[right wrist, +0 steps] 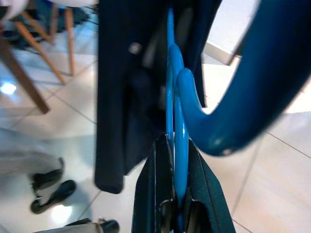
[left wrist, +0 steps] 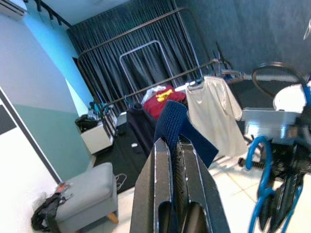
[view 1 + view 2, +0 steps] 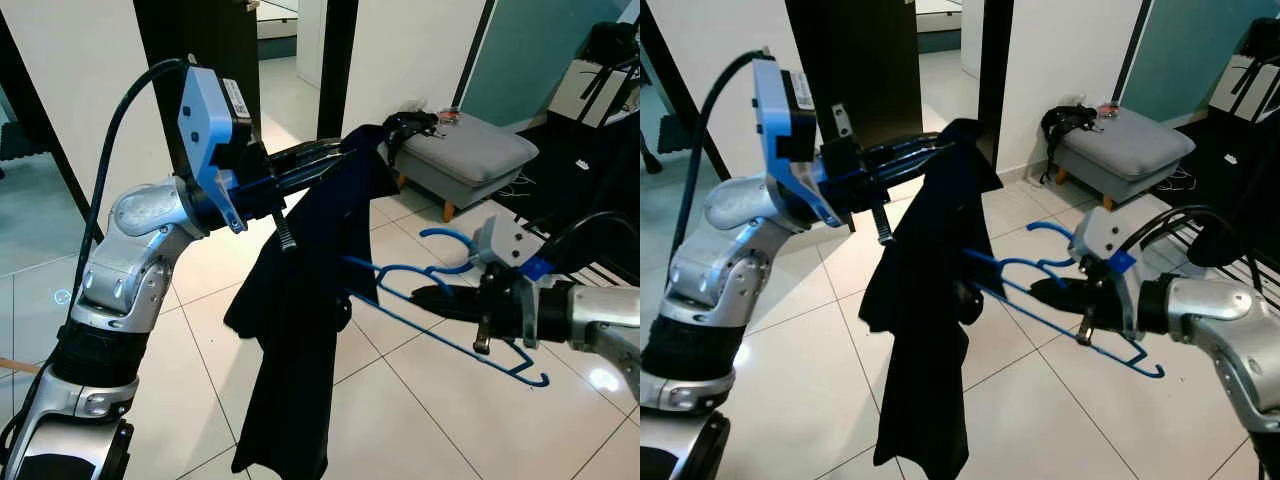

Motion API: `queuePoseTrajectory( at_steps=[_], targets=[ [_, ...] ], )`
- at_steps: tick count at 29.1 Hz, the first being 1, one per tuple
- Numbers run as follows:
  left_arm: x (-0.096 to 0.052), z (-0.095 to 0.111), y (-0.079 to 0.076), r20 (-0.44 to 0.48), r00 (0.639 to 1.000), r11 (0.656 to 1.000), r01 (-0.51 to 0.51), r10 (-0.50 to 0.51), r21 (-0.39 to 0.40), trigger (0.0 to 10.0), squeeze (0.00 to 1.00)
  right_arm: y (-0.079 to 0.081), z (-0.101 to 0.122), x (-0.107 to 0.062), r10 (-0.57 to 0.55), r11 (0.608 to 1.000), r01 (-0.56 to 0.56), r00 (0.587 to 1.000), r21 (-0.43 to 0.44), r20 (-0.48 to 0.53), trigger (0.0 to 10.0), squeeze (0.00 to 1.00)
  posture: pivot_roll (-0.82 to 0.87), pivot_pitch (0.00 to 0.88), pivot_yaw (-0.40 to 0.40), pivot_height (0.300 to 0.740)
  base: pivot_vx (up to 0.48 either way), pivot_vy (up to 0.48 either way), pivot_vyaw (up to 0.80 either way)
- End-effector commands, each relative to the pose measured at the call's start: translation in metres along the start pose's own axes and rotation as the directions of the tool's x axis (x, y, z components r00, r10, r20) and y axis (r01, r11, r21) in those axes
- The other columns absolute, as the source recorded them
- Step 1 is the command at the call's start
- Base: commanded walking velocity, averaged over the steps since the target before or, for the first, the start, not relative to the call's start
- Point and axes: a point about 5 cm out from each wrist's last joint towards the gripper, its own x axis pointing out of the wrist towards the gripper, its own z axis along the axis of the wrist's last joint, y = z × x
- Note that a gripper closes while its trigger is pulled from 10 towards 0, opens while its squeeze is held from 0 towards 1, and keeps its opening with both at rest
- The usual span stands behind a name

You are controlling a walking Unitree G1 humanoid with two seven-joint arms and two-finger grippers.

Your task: Hang hanger

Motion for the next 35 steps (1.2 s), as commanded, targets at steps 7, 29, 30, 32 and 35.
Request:
queuePoseTrajectory(
  at_steps=[7, 29, 30, 32, 35],
  targets=[
    [0.007, -0.017, -0.015, -0.109, 0.987, 0.987, 0.131, -0.121, 0.093, 10.0, 0.00, 0.003, 0.024, 0.002, 0.074, 0.997, -0.070, 0.986, -0.036, 0.152, 10.0, 0.00, -0.02, 0.055, -0.019, 0.740, 0.000, 0.000, 0.00],
    [0.022, 0.029, 0.013, 0.180, 0.981, 0.997, 0.074, -0.067, -0.030, 10.0, 0.00, -0.026, -0.002, 0.039, -0.187, 0.982, 0.186, 0.982, 0.037, 0.036, 10.0, 0.00, 0.00, 0.056, -0.016, 0.740, 0.000, 0.000, 0.00],
    [0.022, 0.029, 0.013, 0.180, 0.981, 0.997, 0.074, -0.067, -0.030, 10.0, 0.00, -0.026, -0.002, 0.039, -0.187, 0.982, 0.186, 0.982, 0.037, 0.036, 10.0, 0.00, 0.00, 0.056, -0.016, 0.740, 0.000, 0.000, 0.00],
    [0.021, 0.028, 0.013, 0.174, 0.982, 0.996, 0.080, -0.073, -0.031, 10.0, 0.00, -0.032, -0.002, 0.039, -0.239, 0.970, 0.237, 0.970, 0.049, 0.042, 10.0, 0.00, 0.00, 0.056, -0.014, 0.740, 0.000, 0.000, 0.00],
    [0.019, 0.022, 0.010, 0.146, 0.986, 0.996, 0.084, -0.079, -0.030, 10.0, 0.00, -0.041, 0.001, 0.039, -0.308, 0.950, 0.304, 0.949, 0.074, 0.062, 10.0, 0.00, 0.00, 0.057, -0.011, 0.740, 0.000, 0.000, 0.00]
  ],
)
